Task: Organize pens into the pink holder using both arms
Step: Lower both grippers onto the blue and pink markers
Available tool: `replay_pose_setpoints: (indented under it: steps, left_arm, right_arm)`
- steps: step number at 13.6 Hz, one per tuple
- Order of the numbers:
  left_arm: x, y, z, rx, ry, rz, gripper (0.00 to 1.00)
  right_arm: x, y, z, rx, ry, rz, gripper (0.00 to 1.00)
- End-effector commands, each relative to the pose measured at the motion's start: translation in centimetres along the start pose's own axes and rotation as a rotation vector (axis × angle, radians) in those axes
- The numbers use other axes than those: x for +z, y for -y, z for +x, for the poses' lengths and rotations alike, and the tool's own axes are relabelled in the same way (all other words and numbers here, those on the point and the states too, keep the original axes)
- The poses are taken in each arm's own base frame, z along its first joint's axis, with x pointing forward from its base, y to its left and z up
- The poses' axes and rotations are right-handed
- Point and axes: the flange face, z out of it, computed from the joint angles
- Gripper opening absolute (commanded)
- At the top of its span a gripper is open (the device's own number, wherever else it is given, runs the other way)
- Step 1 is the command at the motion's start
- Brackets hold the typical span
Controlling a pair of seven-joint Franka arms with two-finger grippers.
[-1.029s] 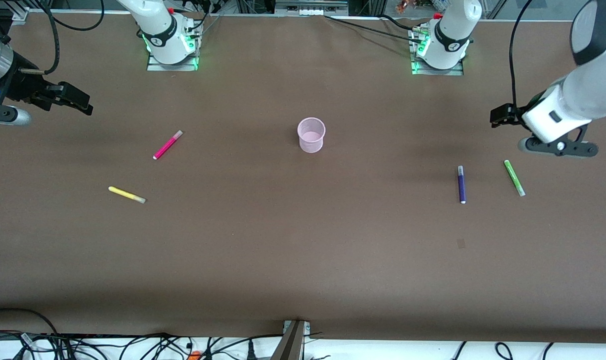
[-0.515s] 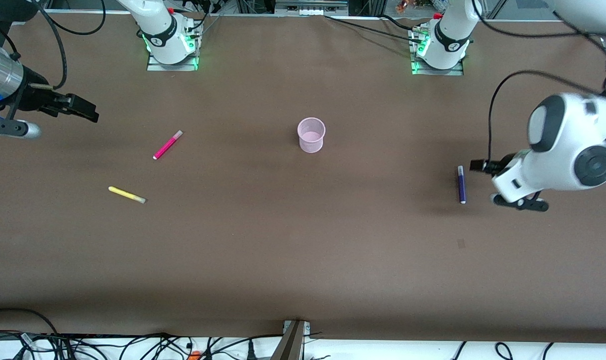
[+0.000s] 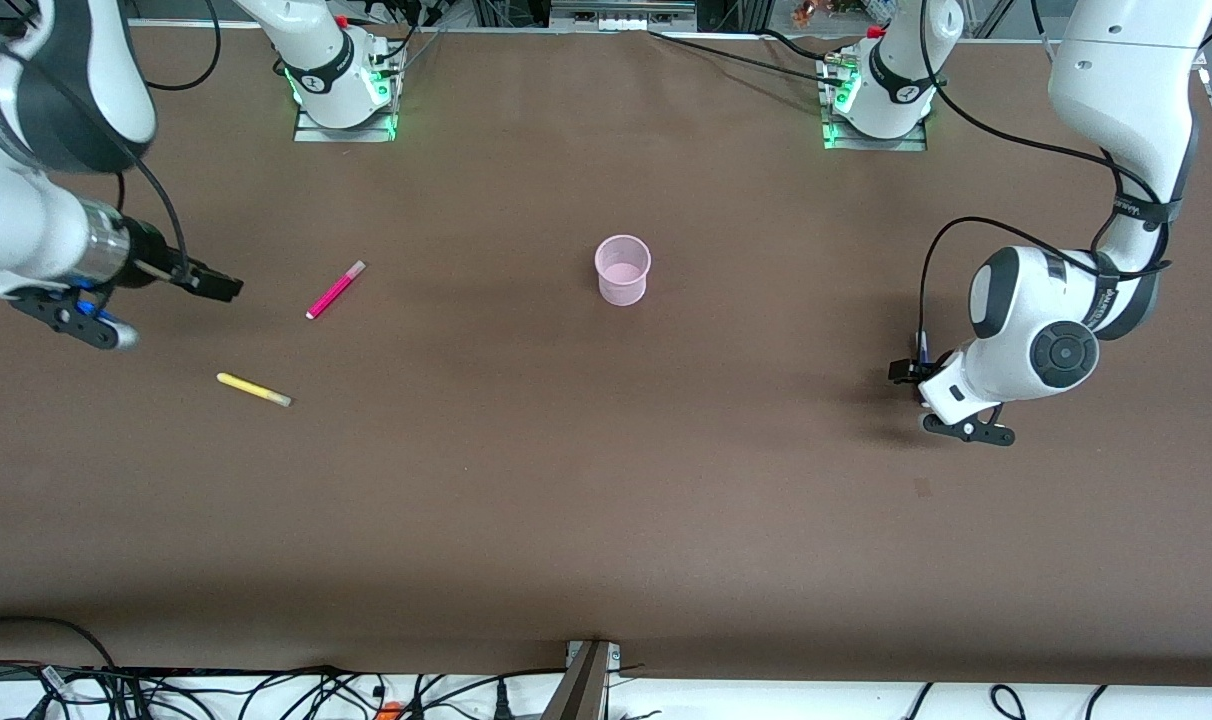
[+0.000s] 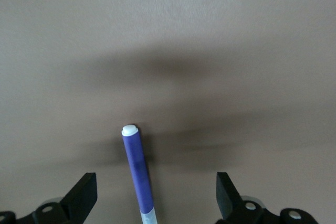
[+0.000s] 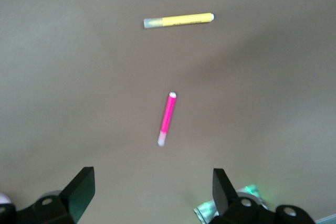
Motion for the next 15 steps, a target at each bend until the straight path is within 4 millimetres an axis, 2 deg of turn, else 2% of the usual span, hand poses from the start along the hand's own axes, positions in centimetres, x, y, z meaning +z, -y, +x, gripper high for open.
replay_pose_setpoints:
  steps: [1, 4, 5, 7, 8, 9, 10, 15]
  left_arm:
    - [1.0, 0.6, 0.1, 0.055, -0.009, 0.052, 1.00]
    - [3.1, 0.8, 0.7, 0.110, -0.023, 0.104, 0.99]
    - [3.8, 1.4, 0.8, 0.101, -0.033, 0.100, 0.93]
    - [4.5, 1.7, 1.0, 0.097, -0.038, 0.094, 0.58]
    - [4.7, 1.8, 1.0, 0.097, -0.037, 0.094, 0.48]
    - [5.0, 1.9, 1.0, 0.095, -0.032, 0.092, 0.28]
    - [5.0, 1.9, 1.0, 0.095, -0.032, 0.092, 0.22]
    - [4.6, 1.9, 0.9, 0.094, -0.031, 0.093, 0.10]
  right_arm:
    - [5.3, -0.6, -0.4, 0.055, -0.015, 0.006, 0.99]
    - [10.5, -1.1, -1.0, 0.076, -0.002, -0.004, 0.99]
    - [12.3, -1.2, -1.3, 0.076, -0.006, -0.002, 0.99]
    - [15.8, -1.5, -1.6, 0.078, -0.051, 0.026, 0.99]
    - [17.3, -1.6, -1.5, 0.080, -0.071, 0.039, 0.99]
    - [18.2, -1.4, -1.3, 0.085, -0.085, 0.049, 0.99]
    - [19.6, -1.2, -1.0, 0.087, -0.081, 0.049, 0.98]
    - [20.2, -0.2, -1.5, 0.118, -0.077, 0.043, 0.98]
